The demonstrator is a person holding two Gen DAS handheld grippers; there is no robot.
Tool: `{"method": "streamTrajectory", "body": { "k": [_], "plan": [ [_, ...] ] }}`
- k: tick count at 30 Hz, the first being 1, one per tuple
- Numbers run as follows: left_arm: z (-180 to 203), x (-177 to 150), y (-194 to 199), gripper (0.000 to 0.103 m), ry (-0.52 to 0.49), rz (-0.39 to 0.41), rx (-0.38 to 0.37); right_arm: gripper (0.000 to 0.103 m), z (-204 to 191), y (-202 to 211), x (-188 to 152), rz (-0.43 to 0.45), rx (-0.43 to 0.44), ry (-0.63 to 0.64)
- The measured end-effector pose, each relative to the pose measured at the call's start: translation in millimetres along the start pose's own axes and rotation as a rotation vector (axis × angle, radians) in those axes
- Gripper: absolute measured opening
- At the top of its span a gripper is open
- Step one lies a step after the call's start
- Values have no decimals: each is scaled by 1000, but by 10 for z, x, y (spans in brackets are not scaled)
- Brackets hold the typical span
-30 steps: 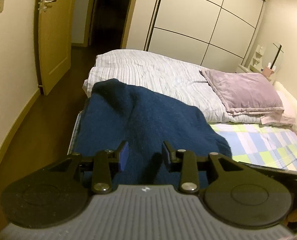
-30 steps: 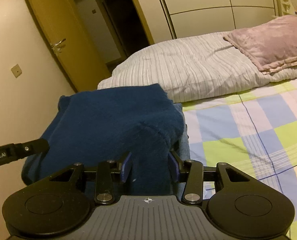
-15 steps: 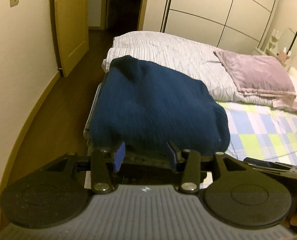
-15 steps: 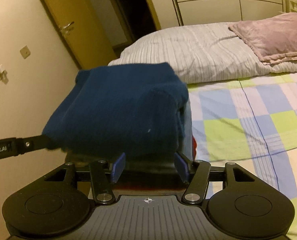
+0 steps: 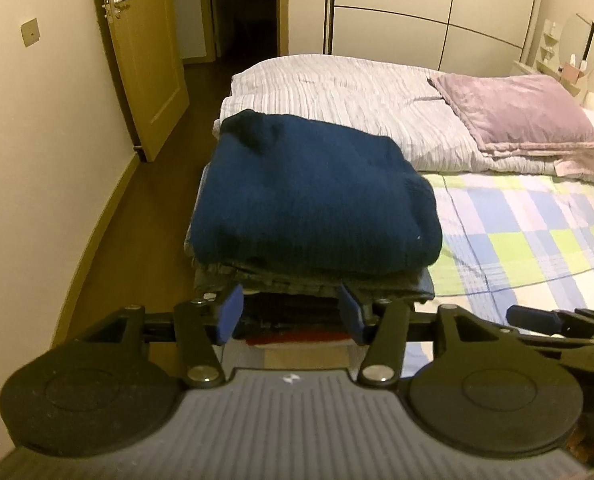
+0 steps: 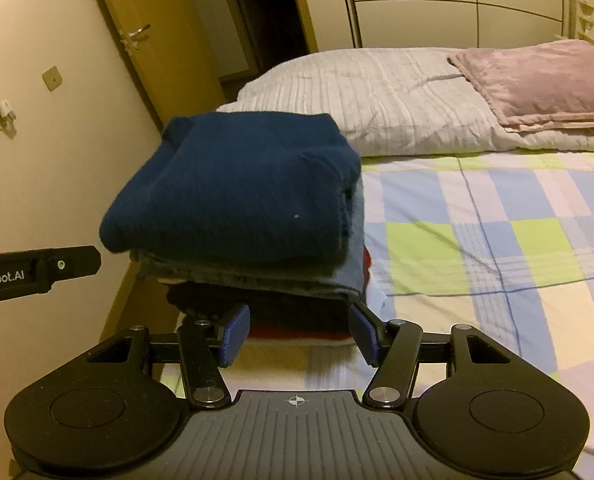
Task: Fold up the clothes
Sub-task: 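Open both grippers and pull back from the stack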
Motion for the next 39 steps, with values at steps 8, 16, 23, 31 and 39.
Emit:
{"method": "streamTrajectory", "body": {
  "k": [8,16,23,31,39],
  "plan": [
    [-99,-154,154,62,-18,15,34,59,-151,118,-167,-16,-61,43],
    [-193,-327,224,64,-29,12,27,59,-311,185,-366,-13,-101,48],
    [-179,-497,269,64,-28,-21,15,59,-335,269,-505,-29,-137,42],
    [-125,-646,314,65,4,-65,41,59,-296,316,-558,-48,-106,49],
    [93,-822,403,65,31,-101,58,59,-122,420,-683,-102,-77,57]
  ]
}}
Point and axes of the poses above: each gripper's, at about its wrist camera, not at the fingertips, and y roughly against the way its jaws point, z to its right, x to its top, the point moved 8 cm from there along -y, roughly the way its jaws point, and after that the axes turned 13 degrees about x, right-handed, at the moved point
